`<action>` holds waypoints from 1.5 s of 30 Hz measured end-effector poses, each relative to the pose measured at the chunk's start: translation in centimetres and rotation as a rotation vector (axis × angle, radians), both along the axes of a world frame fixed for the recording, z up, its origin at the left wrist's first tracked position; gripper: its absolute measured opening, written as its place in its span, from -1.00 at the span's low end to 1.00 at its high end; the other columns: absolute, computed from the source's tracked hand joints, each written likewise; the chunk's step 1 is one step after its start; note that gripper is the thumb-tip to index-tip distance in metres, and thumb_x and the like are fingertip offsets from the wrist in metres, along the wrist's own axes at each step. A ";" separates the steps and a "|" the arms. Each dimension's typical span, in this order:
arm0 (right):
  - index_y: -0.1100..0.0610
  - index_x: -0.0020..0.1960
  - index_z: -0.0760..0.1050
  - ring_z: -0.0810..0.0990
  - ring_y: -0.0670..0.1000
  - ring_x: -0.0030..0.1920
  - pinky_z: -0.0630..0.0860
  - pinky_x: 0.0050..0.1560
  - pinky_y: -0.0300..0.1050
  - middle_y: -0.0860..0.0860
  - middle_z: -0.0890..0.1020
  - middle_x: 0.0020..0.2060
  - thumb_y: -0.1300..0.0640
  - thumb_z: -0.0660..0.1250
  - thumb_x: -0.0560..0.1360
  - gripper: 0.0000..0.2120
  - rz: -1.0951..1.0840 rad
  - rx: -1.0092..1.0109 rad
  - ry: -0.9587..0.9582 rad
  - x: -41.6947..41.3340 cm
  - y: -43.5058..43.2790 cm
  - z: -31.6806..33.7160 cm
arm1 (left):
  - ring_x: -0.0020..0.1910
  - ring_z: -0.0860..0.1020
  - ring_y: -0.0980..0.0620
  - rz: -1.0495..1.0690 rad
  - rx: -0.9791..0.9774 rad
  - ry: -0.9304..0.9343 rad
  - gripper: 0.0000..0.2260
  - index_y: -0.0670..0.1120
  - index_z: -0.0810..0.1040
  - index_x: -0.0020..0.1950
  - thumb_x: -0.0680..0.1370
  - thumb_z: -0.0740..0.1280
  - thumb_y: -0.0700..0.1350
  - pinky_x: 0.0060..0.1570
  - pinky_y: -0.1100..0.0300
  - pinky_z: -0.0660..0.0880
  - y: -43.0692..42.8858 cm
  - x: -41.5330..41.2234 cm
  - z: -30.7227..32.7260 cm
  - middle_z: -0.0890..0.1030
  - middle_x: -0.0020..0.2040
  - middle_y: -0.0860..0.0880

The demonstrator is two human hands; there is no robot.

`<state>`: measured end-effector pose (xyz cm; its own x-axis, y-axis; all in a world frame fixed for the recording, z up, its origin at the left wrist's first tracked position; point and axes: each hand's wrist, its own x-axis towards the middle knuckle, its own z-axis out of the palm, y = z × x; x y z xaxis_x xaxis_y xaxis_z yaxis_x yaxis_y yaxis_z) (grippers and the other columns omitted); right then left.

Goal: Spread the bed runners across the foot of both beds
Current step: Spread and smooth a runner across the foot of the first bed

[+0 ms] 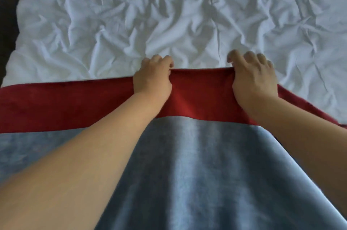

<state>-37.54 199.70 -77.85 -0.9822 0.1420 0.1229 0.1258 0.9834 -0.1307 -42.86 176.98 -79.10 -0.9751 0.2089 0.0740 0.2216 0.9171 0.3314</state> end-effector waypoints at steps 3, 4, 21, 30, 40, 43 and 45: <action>-0.05 0.46 0.37 0.33 0.24 0.37 0.16 0.37 0.13 0.15 0.42 0.35 0.21 -0.01 0.44 -0.38 0.099 0.016 -0.049 1.7 -0.7 -1.2 | 0.51 0.30 -0.22 -0.122 -0.011 -0.032 -0.60 0.07 0.45 0.48 0.64 0.28 0.07 0.31 -0.21 0.45 2.5 3.8 -2.1 0.40 0.50 -0.09; -0.05 0.54 0.31 0.25 0.23 0.49 0.08 0.47 0.14 0.14 0.34 0.48 0.15 -0.01 0.51 -0.40 0.153 0.002 -0.085 3.3 -0.8 -1.9 | 0.59 0.19 -0.22 -0.168 -0.028 -0.053 -0.55 0.12 0.38 0.54 0.65 0.23 0.14 0.43 -0.27 0.33 3.2 5.8 -2.8 0.29 0.60 -0.08; 0.14 0.49 0.43 0.25 0.13 0.57 0.21 0.55 0.17 0.15 0.39 0.51 0.11 0.24 0.64 -0.57 0.371 -0.163 0.051 20.8 15.1 -2.6 | 0.66 0.00 -0.14 -0.255 0.104 -0.191 -0.48 0.29 -0.02 0.65 0.69 0.04 0.21 0.57 -0.25 0.08 20.8 16.6 -1.4 -0.03 0.70 0.04; 0.18 0.16 0.60 0.54 0.18 0.35 0.46 0.29 0.16 0.10 0.64 0.20 -0.13 -0.02 0.68 -0.48 0.035 -0.301 -0.192 23.1 32.1 0.8 | -0.12 0.65 -0.01 -0.338 0.108 -0.124 -0.80 0.13 0.71 0.04 0.64 0.30 0.12 -0.23 0.03 0.59 32.1 18.1 1.7 0.71 -0.14 0.10; 0.14 0.05 0.67 0.60 0.13 -0.07 0.54 -0.03 0.07 -0.02 0.66 -0.10 0.09 0.32 0.62 -0.82 0.165 -0.362 0.069 26.5 34.7 -1.8 | 0.10 0.59 0.09 -0.371 0.273 -0.406 -0.51 0.05 0.73 -0.03 0.68 0.04 0.19 0.17 0.02 0.51 35.7 19.1 0.5 0.72 -0.03 0.17; 0.15 -0.01 0.68 0.59 0.11 -0.11 0.53 -0.07 0.02 -0.01 0.64 -0.19 0.10 0.35 0.60 -0.83 0.152 -0.464 0.110 25.7 35.3 -1.5 | 0.08 0.57 0.10 -0.383 0.129 -0.373 -0.87 0.12 0.64 0.08 0.59 0.34 0.08 0.10 0.04 0.55 35.4 18.3 0.4 0.67 -0.01 0.20; 0.16 -0.05 0.66 0.55 0.02 -0.15 0.51 -0.05 -0.07 -0.07 0.59 -0.23 0.12 0.33 0.60 -0.84 0.184 -0.579 0.088 24.9 35.8 -0.9 | 0.05 0.54 0.10 -0.471 0.011 -0.342 -0.74 0.18 0.61 0.16 0.49 0.48 0.11 0.06 0.08 0.53 34.9 17.5 0.9 0.65 0.02 0.22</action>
